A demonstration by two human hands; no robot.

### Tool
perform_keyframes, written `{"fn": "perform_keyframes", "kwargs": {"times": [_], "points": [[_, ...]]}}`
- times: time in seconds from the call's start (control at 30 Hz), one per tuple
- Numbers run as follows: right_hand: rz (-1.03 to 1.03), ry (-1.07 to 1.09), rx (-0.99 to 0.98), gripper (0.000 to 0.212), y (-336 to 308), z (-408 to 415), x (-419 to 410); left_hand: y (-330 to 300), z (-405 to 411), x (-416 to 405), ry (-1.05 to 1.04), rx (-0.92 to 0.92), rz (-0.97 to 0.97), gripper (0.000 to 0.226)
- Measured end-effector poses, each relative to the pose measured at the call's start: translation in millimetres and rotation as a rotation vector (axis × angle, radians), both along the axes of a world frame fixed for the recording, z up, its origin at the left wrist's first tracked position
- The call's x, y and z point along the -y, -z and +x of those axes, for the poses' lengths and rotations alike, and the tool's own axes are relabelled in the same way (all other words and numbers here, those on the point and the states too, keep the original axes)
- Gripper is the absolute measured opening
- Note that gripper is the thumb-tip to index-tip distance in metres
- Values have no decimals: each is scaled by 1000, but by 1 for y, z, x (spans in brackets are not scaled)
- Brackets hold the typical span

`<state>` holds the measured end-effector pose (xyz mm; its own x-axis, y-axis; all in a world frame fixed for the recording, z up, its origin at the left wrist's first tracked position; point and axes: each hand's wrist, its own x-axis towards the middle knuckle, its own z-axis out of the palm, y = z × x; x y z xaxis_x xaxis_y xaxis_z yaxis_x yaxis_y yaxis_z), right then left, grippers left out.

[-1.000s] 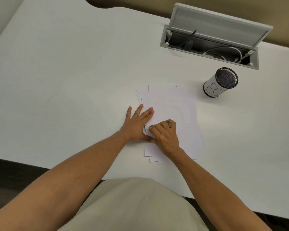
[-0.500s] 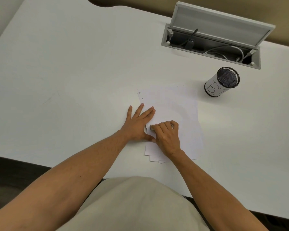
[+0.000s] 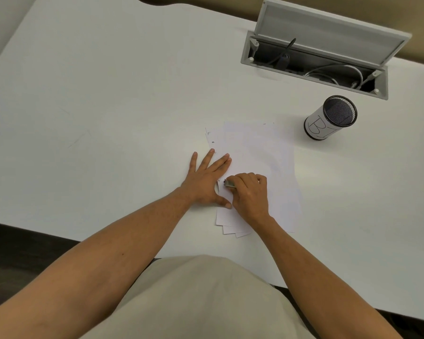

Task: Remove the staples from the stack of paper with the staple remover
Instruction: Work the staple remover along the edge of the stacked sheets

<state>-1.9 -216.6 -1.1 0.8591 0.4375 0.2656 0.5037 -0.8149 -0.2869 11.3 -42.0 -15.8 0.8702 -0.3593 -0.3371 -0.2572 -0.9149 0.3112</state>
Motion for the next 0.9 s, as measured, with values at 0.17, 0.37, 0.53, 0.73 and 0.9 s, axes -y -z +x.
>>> {"fn": "perform_keyframes", "kwargs": {"times": [0.17,0.37,0.53,0.73,0.9], "points": [[-33,-21,-30,17,-4,3,-1,2,0,0,1,9,12,132],[-153,-52,-229,29,-15,10,-4,4,0,1,-1,6,28,132],[-164,-128,-254,16,-21,12,-1,4,0,2,-5,11,21,131],[-113,-131,-248,6,-26,14,1,2,4,0,-19,-29,-34,115],[-130,-170,-253,6,-26,20,0,4,3,0,-12,2,-16,101]]}}
